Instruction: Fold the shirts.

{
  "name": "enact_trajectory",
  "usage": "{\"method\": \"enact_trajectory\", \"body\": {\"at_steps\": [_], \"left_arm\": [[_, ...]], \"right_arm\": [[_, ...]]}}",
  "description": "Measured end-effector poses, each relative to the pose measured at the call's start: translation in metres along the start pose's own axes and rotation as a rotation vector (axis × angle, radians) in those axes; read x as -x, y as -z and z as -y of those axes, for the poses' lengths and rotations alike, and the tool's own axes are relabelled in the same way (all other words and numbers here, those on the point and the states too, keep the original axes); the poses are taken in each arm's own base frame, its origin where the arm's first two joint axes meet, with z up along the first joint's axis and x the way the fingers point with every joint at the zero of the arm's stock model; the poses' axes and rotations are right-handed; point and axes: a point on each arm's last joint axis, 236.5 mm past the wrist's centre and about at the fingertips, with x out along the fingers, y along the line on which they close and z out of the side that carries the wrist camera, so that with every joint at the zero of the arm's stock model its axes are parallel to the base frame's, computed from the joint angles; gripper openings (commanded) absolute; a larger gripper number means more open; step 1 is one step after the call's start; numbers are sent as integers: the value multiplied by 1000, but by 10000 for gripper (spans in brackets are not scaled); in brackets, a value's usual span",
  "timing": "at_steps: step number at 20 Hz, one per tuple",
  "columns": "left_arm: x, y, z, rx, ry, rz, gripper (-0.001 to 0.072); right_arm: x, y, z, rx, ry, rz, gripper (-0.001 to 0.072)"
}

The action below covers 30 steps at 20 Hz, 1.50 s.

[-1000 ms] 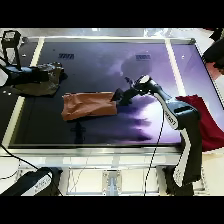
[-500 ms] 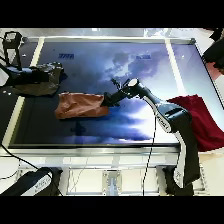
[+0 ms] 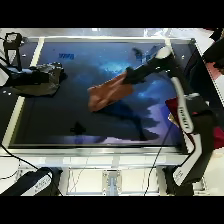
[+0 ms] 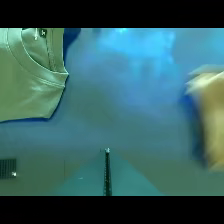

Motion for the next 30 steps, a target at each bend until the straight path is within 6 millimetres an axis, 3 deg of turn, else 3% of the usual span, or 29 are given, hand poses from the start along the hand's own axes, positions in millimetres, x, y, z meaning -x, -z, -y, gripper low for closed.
{"method": "enact_trajectory", "body": {"at_steps": [3,6,10,12,15,18,19,21,22,24,26,28,30], "left_arm": [[0,1,0,0,1,-6,10],[0,2,0,0,1,-9,10],[0,2,0,0,1,-10,10],[0,2,0,0,1,-10,10],[0,2,1,1,4,-10,10],[0,2,7,16,28,-9,10],[0,2,10,23,41,-7,10],[0,1,13,31,55,-6,10],[0,1,14,34,60,-5,10],[0,1,16,38,67,-5,10],[0,1,16,39,70,-5,10],[0,1,17,41,73,-5,10],[1,2,17,41,74,-11,10]], "right_arm": [[90,2,52,-81,167,124,9],[181,26,99,-191,334,231,8],[278,99,136,-363,512,315,8],[310,147,147,-454,580,350,8],[319,225,167,-601,645,376,8],[278,300,193,-759,644,355,10],[259,320,203,-809,637,350,59],[230,351,220,-893,631,349,380],[222,359,224,-921,630,354,459],[221,365,228,-947,637,390,458],[243,354,223,-927,661,461,458],[289,329,208,-857,715,584,457],[348,300,181,-775,787,745,450]]}}
